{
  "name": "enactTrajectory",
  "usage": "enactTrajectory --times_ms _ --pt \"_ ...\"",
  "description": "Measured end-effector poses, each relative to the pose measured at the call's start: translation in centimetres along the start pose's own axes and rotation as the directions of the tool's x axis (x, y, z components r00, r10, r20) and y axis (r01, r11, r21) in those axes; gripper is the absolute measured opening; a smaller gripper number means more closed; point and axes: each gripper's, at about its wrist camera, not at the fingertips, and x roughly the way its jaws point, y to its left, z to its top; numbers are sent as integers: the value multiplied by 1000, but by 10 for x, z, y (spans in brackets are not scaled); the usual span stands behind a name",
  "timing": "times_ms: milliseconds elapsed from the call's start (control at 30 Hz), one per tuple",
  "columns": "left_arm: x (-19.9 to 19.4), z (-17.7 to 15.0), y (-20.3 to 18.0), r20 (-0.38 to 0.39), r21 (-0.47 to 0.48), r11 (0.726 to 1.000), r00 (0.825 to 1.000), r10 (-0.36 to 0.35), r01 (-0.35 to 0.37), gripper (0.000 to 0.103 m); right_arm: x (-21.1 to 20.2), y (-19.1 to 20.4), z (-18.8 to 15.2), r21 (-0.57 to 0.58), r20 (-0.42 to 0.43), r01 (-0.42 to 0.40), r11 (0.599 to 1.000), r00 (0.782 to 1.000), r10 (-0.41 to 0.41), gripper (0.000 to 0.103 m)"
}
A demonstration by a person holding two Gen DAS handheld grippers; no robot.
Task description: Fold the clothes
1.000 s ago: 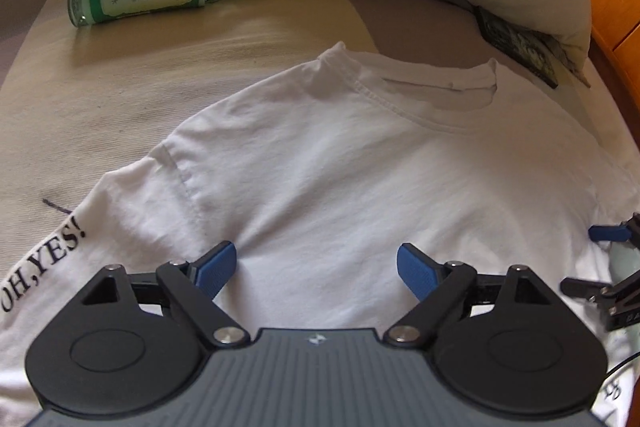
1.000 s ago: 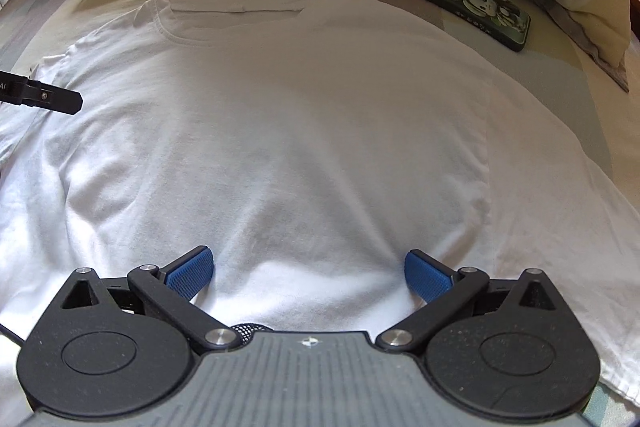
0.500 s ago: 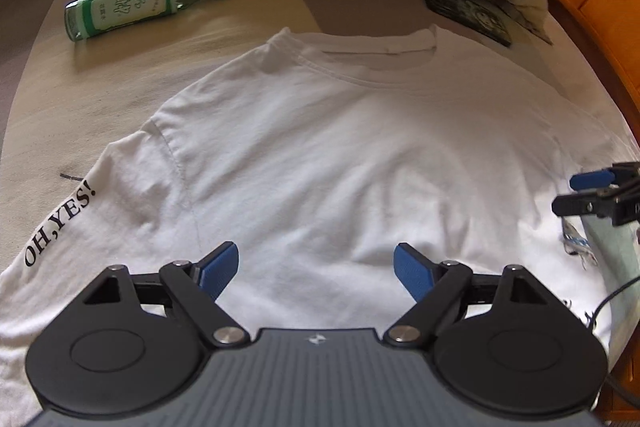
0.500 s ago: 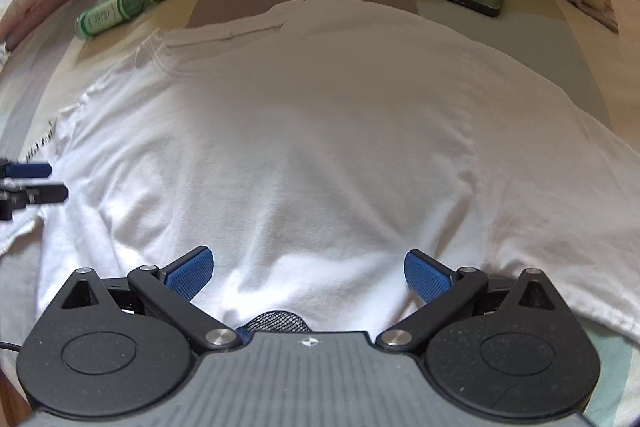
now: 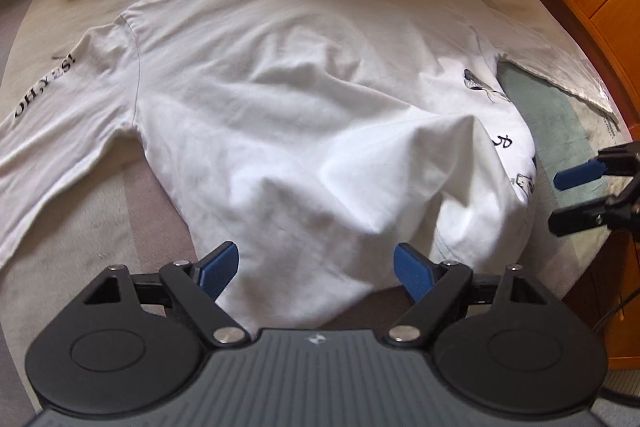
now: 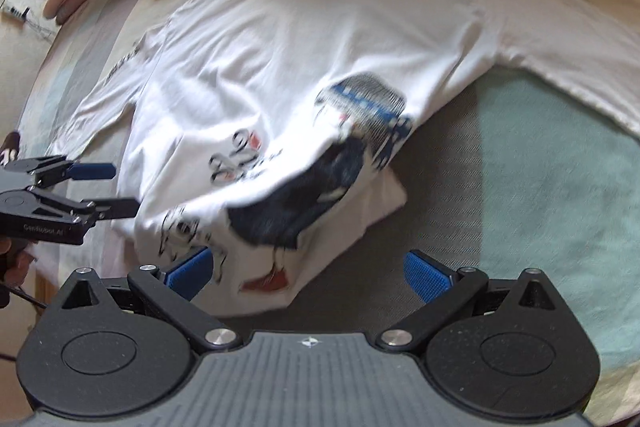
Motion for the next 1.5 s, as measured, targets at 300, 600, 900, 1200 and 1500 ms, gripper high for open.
enactTrajectory --times_ms 300,600,900,1200,1500 --pt "17 -31 -13 -19 -57 998 999 40 -41 84 44 41 -14 -237 -77 -7 972 997 -12 103" --pt "5 -63 -13 -71 5 1000 997 12 -11 85 47 56 -26 -375 -95 -69 925 995 35 103" --pt "26 -53 -23 -100 -9 999 994 44 -46 87 60 50 -26 -403 -104 -80 912 994 42 103" --pt "22 -47 -19 -86 -60 998 996 31 -36 86 55 45 -19 -317 -81 -88 944 995 65 103" --pt "9 -17 -12 -2 -66 997 999 43 -43 86 33 53 11 -384 62 -49 922 995 78 103"
